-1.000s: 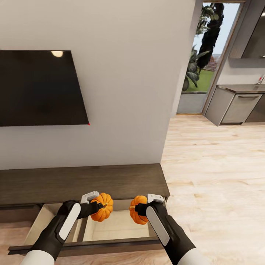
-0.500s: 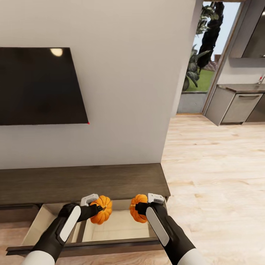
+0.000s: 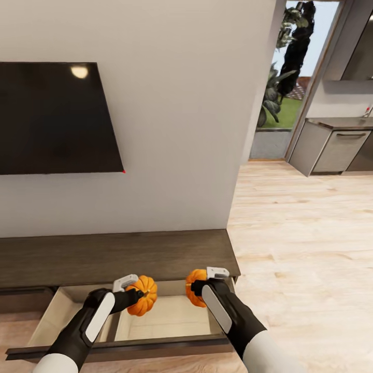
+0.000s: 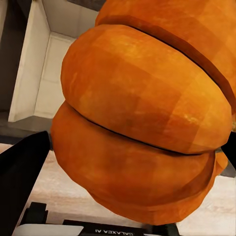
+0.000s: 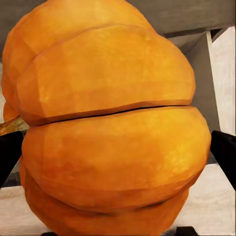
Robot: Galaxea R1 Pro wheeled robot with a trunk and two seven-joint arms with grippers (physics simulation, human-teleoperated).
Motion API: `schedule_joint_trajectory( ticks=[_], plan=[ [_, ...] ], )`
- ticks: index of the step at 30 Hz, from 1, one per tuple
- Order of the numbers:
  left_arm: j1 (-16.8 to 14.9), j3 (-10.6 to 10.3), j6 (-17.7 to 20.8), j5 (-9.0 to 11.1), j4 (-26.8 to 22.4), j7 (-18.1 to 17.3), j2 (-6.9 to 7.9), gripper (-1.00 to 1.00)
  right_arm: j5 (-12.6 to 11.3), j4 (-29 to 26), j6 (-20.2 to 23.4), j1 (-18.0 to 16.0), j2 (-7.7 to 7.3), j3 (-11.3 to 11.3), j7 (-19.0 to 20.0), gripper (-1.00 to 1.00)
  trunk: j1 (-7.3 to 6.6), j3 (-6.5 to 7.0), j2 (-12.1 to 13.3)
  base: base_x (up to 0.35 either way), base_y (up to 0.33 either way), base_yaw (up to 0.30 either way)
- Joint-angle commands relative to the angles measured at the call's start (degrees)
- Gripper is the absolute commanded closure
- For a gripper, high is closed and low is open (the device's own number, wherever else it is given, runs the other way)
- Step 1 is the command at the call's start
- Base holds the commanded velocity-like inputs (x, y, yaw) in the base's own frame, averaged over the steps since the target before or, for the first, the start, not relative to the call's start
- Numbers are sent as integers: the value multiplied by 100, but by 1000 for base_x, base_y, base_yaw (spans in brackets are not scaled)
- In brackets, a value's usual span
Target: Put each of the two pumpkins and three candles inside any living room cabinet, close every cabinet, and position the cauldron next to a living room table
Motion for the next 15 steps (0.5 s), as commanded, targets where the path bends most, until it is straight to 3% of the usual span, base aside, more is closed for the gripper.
schedule_joint_trajectory(
  ticks=[1, 8, 15],
  plan=[
    [0, -4, -25, -3, 12, 7, -17, 100, -22, 117, -51, -50, 2, 2, 2, 100, 22, -18, -42, 0, 0, 0],
    [0, -14, -193, -102, 173, 93, -239, 100, -40, 325, -125, -129, 2, -1, 2, 100, 176, -144, -323, 0, 0, 0],
    [0, -22, -349, -213, 225, 672, -443, 100, -21, 352, -130, -132, 2, 2, 2, 100, 330, -270, -604, 0, 0, 0]
  ],
)
